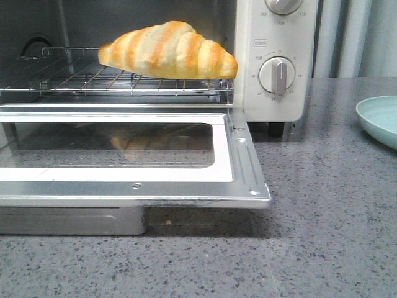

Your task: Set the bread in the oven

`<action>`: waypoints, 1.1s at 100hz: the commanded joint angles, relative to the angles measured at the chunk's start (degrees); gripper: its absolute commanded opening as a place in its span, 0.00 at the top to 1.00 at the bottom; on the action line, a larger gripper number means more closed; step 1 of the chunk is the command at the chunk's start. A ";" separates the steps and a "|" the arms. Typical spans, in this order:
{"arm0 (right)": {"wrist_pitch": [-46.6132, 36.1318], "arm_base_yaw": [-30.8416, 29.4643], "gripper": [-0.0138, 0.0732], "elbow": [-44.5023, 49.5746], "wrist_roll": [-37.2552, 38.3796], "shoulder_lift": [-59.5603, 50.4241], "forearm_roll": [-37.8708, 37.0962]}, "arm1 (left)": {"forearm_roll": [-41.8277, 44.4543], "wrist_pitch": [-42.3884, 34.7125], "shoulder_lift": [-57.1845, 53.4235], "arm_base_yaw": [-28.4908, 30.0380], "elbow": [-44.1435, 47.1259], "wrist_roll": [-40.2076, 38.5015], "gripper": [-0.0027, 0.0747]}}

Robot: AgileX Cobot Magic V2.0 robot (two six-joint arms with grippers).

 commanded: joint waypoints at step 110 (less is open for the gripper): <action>-1.35 0.00 0.92 0.69 0.09 -1.21 -0.90 | 20.16 -5.39 -1.65 -0.11 3.00 -24.27 0.99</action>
